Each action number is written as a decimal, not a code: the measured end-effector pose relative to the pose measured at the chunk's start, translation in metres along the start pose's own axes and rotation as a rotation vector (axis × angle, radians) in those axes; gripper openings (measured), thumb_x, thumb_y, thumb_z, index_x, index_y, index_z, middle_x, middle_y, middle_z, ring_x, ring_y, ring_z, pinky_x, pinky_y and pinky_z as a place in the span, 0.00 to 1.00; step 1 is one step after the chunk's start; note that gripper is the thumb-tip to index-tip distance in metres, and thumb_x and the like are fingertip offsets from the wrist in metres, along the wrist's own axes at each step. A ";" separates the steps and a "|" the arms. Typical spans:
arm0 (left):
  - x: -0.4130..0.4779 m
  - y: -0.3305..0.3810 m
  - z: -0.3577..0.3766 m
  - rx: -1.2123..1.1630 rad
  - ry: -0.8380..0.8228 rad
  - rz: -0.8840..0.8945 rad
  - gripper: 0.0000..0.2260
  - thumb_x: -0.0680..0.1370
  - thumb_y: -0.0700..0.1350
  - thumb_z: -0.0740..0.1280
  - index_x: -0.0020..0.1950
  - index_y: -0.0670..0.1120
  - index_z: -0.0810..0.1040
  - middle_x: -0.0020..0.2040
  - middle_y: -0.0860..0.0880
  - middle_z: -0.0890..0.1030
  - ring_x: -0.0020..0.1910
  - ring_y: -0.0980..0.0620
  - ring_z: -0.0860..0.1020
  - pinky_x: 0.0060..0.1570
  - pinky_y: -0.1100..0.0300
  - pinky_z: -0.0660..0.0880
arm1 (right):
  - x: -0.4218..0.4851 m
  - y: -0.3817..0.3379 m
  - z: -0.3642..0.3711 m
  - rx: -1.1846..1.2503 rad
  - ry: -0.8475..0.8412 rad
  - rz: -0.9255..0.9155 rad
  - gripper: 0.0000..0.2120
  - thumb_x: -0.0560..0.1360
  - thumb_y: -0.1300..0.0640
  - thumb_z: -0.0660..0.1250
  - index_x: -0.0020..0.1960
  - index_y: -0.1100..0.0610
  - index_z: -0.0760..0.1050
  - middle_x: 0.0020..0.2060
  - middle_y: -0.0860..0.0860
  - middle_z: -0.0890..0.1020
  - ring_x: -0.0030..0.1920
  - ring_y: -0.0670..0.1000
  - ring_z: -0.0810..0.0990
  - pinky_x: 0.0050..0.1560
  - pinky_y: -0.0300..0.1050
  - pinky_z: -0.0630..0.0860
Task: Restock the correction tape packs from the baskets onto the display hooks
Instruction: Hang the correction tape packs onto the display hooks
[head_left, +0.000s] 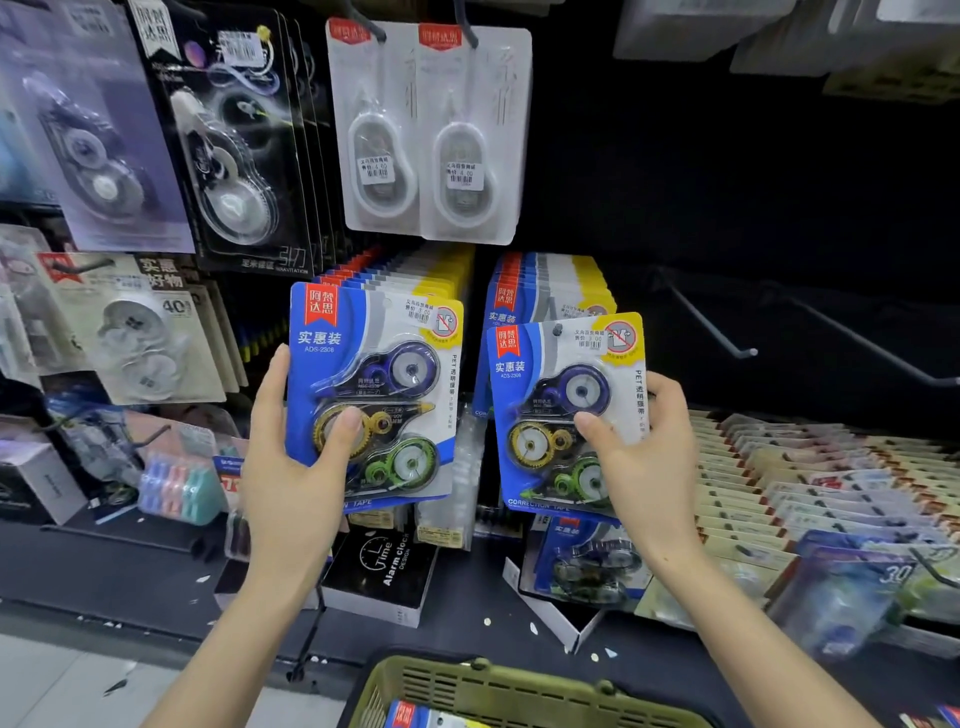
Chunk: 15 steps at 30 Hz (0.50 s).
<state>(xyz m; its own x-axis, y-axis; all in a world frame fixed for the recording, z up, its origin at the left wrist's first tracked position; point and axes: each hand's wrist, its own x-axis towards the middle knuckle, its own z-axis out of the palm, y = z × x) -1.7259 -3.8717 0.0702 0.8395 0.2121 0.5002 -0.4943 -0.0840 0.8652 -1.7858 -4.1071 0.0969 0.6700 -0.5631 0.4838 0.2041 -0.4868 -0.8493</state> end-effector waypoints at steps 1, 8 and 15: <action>0.000 0.000 0.000 -0.011 -0.008 0.002 0.28 0.76 0.48 0.69 0.70 0.68 0.62 0.68 0.47 0.76 0.63 0.50 0.78 0.58 0.68 0.75 | 0.002 0.002 0.002 0.000 -0.002 0.009 0.20 0.72 0.60 0.75 0.57 0.46 0.69 0.48 0.39 0.79 0.51 0.42 0.79 0.54 0.51 0.78; 0.002 0.000 0.003 -0.031 -0.022 0.021 0.28 0.77 0.46 0.69 0.68 0.71 0.62 0.68 0.48 0.76 0.63 0.52 0.78 0.58 0.65 0.76 | 0.034 0.028 0.026 -0.057 -0.134 0.094 0.25 0.79 0.54 0.67 0.73 0.52 0.62 0.55 0.40 0.77 0.57 0.46 0.79 0.59 0.50 0.76; 0.004 -0.004 0.006 -0.003 -0.009 0.020 0.28 0.78 0.45 0.69 0.69 0.68 0.62 0.68 0.50 0.76 0.63 0.54 0.78 0.57 0.70 0.74 | 0.062 0.053 0.053 -0.406 -0.152 0.114 0.35 0.83 0.45 0.56 0.80 0.55 0.40 0.70 0.60 0.69 0.59 0.64 0.77 0.46 0.50 0.70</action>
<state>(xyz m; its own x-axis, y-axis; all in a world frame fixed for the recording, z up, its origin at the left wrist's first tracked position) -1.7190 -3.8762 0.0689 0.8314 0.2013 0.5180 -0.5118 -0.0857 0.8548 -1.6957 -4.1321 0.0710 0.7756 -0.5382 0.3298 -0.1529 -0.6671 -0.7291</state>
